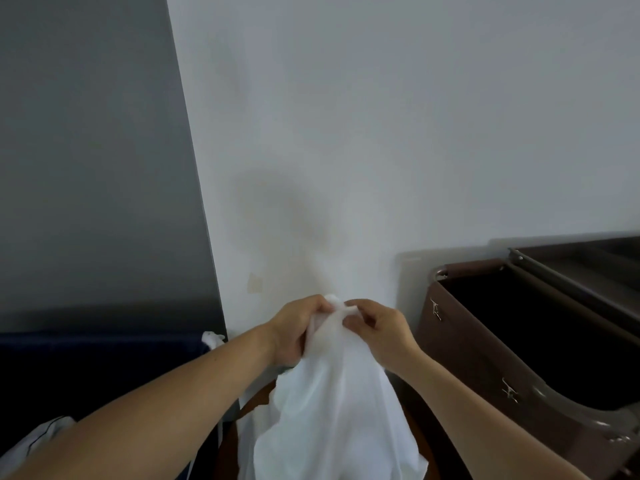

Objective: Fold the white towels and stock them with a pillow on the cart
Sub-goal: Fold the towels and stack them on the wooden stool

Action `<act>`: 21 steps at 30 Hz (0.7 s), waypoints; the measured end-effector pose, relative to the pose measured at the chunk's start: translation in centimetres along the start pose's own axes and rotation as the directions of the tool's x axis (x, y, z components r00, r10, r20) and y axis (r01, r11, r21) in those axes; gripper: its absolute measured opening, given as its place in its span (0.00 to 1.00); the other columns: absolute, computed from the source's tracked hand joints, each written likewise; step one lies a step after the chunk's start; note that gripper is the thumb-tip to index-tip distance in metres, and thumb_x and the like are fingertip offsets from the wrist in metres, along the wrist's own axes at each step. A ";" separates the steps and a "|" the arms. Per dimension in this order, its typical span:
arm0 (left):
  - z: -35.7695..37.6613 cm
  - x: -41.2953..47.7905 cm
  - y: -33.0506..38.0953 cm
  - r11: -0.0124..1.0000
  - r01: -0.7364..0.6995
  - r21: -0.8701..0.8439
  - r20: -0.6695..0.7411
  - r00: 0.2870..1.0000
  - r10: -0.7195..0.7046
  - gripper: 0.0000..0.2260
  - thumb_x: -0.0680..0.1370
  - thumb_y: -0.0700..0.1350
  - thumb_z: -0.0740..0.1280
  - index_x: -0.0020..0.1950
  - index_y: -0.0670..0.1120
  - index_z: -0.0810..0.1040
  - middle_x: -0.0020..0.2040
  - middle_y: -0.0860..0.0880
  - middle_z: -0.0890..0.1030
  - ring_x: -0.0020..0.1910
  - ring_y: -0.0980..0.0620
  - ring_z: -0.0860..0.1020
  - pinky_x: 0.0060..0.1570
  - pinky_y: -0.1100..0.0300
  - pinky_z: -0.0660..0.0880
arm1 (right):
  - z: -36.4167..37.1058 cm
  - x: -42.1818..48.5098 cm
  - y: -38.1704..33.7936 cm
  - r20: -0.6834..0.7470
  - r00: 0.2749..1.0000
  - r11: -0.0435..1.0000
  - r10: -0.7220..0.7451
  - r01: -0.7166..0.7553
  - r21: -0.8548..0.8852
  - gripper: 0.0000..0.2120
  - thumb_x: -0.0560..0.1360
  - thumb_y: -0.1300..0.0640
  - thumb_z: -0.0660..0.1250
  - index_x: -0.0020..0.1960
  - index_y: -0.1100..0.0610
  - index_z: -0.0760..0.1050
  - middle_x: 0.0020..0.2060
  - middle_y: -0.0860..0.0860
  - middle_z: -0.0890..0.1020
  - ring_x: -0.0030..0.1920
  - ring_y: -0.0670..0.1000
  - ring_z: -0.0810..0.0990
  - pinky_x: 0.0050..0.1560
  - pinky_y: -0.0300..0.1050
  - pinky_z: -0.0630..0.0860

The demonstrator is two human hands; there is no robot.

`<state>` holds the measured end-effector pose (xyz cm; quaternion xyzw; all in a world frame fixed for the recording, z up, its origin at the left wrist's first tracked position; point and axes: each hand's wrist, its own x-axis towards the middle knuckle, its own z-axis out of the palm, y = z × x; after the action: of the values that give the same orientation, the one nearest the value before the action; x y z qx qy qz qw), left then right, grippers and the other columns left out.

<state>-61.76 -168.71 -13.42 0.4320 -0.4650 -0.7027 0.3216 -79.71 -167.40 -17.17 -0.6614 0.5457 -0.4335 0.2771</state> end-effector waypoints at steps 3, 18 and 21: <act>-0.6 -0.3 -0.6 0.996 0.074 0.055 0.123 0.989 -0.080 0.17 0.79 0.51 0.58 0.45 0.41 0.82 0.42 0.43 0.81 0.41 0.47 0.79 0.45 0.57 0.77 | 1.0 -1.1 -0.1 0.018 0.994 0.993 -0.105 0.106 -0.057 0.16 0.77 0.53 0.70 0.44 0.29 0.77 0.34 0.36 0.82 0.37 0.41 0.79 0.41 0.34 0.73; -0.7 -0.3 -1.4 0.968 -0.073 -0.241 0.027 0.996 0.082 0.08 0.69 0.41 0.61 0.29 0.45 0.73 0.41 0.41 0.77 0.36 0.47 0.74 0.38 0.56 0.69 | -0.7 0.1 0.9 0.230 0.963 0.643 0.138 -0.264 0.719 0.33 0.53 0.39 0.85 0.53 0.51 0.82 0.75 0.50 0.67 0.73 0.49 0.69 0.74 0.55 0.65; -0.6 -0.5 -1.2 0.954 -0.117 -0.276 -0.008 0.993 0.119 0.17 0.74 0.39 0.55 0.28 0.42 0.77 0.39 0.40 0.80 0.37 0.45 0.77 0.42 0.55 0.74 | -0.6 0.1 1.2 0.284 0.950 0.649 0.130 -0.298 0.700 0.39 0.52 0.41 0.85 0.54 0.62 0.77 0.74 0.48 0.69 0.72 0.48 0.70 0.71 0.52 0.69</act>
<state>-61.04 -168.05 -14.49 0.3516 -0.3888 -0.7420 0.4180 -80.80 -167.69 -17.89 -0.4657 0.3674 -0.5084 0.6243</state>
